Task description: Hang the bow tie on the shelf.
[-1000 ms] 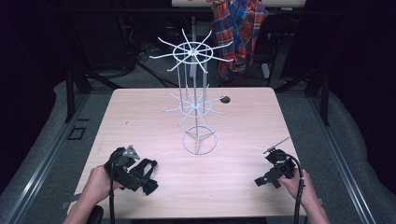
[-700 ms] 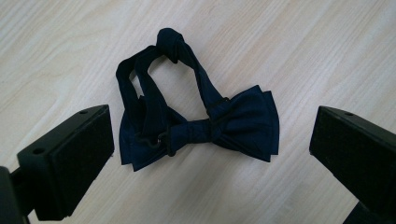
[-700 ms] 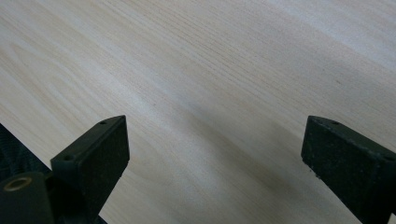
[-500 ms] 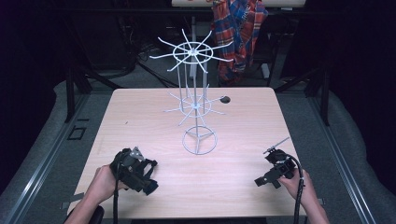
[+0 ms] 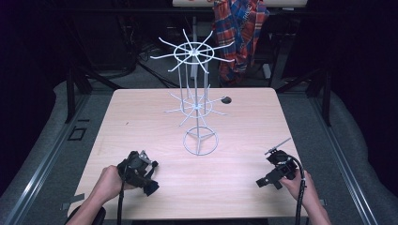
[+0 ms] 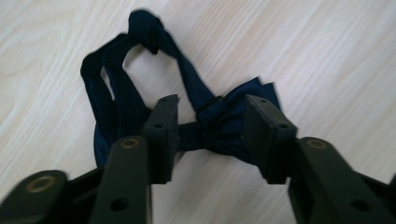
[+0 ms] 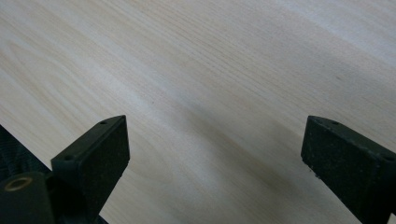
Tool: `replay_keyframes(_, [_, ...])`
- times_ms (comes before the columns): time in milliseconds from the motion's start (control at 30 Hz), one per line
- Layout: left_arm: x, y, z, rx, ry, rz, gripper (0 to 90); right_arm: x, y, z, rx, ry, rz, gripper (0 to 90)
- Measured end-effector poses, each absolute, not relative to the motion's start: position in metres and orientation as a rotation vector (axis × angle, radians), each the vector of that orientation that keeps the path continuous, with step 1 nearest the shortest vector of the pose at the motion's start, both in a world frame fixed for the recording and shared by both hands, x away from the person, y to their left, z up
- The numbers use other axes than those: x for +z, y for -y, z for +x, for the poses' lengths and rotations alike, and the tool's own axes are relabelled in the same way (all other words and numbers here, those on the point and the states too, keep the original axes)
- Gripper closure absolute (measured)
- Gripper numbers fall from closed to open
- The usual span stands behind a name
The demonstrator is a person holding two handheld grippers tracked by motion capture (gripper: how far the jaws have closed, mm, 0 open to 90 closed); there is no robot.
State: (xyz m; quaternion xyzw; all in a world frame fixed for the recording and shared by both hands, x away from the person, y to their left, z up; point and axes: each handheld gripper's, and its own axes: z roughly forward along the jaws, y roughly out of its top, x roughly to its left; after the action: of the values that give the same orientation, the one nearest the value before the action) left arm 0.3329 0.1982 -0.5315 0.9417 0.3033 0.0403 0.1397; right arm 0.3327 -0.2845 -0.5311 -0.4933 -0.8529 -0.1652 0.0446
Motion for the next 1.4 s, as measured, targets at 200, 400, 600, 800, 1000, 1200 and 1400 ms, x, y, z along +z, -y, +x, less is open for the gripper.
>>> replay_keyframes(200, [-0.532, -0.201, 0.334, 0.143, -0.888, 2.71, 77.2, -0.53, 0.283, 0.331, -0.499, 2.606, -1.505, 7.5])
replay_keyframes(400, [-0.531, -0.198, 0.333, 0.129, -0.855, 2.705, 87.9, -0.53, 0.285, 0.333, -0.473, 2.63, -1.484, 7.6])
replay_keyframes(600, [-0.521, -0.206, 0.334, 0.128, -0.858, 2.63, 89.2, -0.533, 0.283, 0.331, -0.539, 2.588, -1.54, 7.6])
replay_keyframes(800, [-0.513, -0.214, 0.333, 0.123, -0.874, 2.554, 89.3, -0.531, 0.283, 0.332, -0.488, 2.615, -1.505, 7.6])
replay_keyframes(1000, [-0.502, -0.217, 0.33, 0.135, -0.874, 2.487, 89.3, -0.531, 0.284, 0.333, -0.467, 2.629, -1.497, 7.6])
replay_keyframes(1200, [-0.496, -0.223, 0.331, 0.126, -0.897, 2.427, 89.3, -0.529, 0.285, 0.333, -0.482, 2.632, -1.511, 7.5])
replay_keyframes(1400, [-0.488, -0.226, 0.335, 0.109, -0.932, 2.354, 89.4, -0.528, 0.284, 0.332, -0.541, 2.616, -1.518, 5.1])
